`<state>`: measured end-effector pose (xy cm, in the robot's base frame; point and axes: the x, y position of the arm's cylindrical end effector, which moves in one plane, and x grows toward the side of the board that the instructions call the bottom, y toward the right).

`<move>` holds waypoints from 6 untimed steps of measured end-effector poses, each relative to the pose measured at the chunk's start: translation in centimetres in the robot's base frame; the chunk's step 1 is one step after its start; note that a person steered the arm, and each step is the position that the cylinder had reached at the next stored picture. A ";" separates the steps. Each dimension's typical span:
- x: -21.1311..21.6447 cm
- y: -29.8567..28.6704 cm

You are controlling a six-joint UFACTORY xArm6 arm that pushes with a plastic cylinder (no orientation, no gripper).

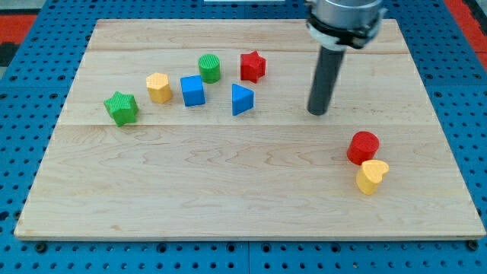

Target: Move the blue triangle to the bottom right of the red star

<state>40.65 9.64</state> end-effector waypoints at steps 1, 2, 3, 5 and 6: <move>3.3 -1.3; 6.3 -6.3; 4.5 -13.8; -1.6 -12.4; -2.5 -12.1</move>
